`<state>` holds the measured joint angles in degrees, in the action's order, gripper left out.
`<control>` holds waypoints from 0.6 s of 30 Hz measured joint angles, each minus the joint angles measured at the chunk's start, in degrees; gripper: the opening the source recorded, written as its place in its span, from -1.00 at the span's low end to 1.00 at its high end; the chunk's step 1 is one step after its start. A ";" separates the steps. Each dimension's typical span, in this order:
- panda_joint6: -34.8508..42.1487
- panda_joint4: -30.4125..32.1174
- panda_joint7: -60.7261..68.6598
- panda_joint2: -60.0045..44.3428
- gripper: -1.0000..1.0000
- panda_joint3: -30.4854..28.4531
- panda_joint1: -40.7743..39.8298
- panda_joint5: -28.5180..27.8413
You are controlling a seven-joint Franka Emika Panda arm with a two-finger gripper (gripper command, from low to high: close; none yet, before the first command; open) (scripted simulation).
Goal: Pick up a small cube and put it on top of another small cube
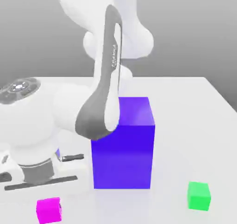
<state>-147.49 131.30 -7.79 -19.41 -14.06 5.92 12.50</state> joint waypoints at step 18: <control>-9.69 10.05 -3.29 3.50 1.00 13.73 20.57 -12.15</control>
